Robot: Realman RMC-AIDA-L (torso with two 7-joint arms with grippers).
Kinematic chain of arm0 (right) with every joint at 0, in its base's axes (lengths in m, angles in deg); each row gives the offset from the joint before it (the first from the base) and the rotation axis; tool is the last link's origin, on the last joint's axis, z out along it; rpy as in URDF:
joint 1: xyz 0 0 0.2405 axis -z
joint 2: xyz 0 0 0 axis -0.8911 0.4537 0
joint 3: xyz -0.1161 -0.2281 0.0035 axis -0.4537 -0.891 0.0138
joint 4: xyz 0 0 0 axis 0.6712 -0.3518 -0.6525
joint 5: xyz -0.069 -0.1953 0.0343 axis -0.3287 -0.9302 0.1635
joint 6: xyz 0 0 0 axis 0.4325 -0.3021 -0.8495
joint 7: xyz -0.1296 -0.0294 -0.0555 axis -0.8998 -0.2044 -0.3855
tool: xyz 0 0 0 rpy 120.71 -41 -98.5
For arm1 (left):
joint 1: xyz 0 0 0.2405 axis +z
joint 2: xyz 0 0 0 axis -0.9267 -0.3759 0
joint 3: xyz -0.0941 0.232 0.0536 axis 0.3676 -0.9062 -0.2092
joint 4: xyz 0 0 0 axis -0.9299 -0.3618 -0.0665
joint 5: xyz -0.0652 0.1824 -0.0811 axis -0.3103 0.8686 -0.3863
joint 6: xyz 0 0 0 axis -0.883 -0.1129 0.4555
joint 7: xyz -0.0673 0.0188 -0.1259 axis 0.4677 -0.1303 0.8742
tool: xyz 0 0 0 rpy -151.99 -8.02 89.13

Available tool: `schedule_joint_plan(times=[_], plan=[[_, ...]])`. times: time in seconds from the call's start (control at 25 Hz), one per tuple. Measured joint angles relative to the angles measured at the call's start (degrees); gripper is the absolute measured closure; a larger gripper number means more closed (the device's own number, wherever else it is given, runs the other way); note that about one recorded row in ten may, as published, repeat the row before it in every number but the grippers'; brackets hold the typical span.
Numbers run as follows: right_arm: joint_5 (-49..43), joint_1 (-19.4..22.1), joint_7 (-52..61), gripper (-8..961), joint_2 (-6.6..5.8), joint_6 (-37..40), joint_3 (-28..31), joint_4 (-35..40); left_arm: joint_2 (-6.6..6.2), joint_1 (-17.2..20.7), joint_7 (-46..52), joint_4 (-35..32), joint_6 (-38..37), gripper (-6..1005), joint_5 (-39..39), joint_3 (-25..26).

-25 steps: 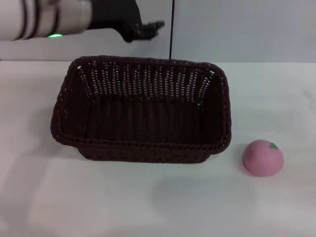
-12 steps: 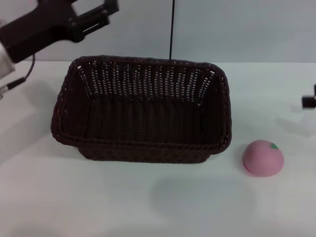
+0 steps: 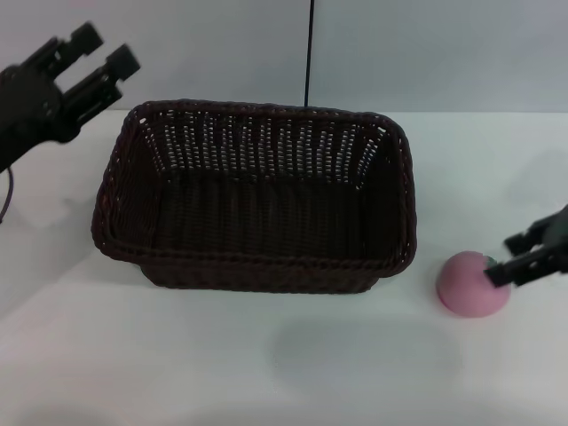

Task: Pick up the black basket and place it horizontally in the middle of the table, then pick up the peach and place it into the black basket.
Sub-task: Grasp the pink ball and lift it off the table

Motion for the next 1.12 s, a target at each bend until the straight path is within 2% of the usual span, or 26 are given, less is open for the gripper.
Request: schedule_joint_plan(times=[0.08, 0.12, 0.28, 0.32, 0.6, 1.04, 1.12], plan=[[-0.6, -0.7, 1.2, 281, 0.25, -1.1, -1.7, -2.2, 0.0, 0.0, 0.0, 0.0, 0.0, 281, 0.0, 0.0], [-0.7, -1.1, 2.8, 281, 0.28, -3.4, -3.4, -4.2, 0.13, 2.9, -0.5, 1.2, -0.2, 281, -0.3, 0.2], [-0.8, -1.1, 5.1, 281, 0.26, -7.1, -5.5, -6.5, -0.01, 4.4, 0.1, 2.1, -0.6, 281, -0.8, 0.6], [-0.9, -1.0, 6.4, 281, 0.25, -9.5, -6.5, -7.8, -0.02, 4.6, 0.3, 2.1, -0.6, 280, -0.9, 0.8], [-1.0, -1.2, 7.0, 281, 0.27, -12.3, -7.1, -11.4, -0.02, 5.0, 0.7, 2.2, -0.4, 284, -1.0, 1.2], [-0.6, -0.7, 7.0, 597, 0.16, -10.9, -5.4, -10.0, -0.05, 4.3, 1.2, 2.3, 0.3, 287, -1.0, 2.4], [-0.6, -0.5, 7.0, 613, 0.23, -9.1, -3.4, -8.4, -0.1, 4.5, 1.2, 2.3, 0.3, 287, -1.0, 2.9]])
